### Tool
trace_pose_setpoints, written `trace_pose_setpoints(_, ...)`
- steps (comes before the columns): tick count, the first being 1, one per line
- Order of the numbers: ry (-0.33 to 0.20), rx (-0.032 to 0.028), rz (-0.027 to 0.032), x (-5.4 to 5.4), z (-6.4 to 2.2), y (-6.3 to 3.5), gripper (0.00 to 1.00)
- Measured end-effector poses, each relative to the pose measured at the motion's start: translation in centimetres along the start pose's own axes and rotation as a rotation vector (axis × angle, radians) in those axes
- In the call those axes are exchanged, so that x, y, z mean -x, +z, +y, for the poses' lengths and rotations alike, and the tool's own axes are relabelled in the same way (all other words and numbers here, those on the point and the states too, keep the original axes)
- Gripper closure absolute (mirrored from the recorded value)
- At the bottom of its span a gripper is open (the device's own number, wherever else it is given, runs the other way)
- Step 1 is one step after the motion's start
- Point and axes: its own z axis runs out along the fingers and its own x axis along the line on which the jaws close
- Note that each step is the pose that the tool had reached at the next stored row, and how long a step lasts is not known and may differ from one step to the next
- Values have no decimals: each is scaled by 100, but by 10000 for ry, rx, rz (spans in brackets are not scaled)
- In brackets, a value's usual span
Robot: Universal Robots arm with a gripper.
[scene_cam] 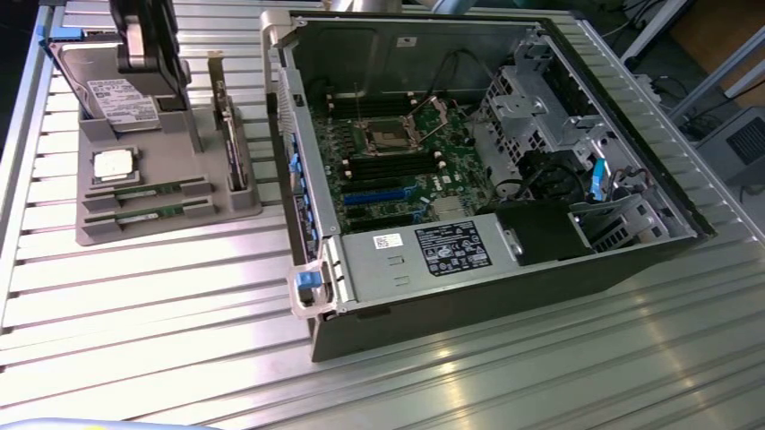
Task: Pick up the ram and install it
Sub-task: 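Pick up the ram and move it above insertion slot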
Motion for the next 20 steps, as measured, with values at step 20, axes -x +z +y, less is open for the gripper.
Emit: trace_pose_setpoints(20,0,0,0,-13,12,147,64)
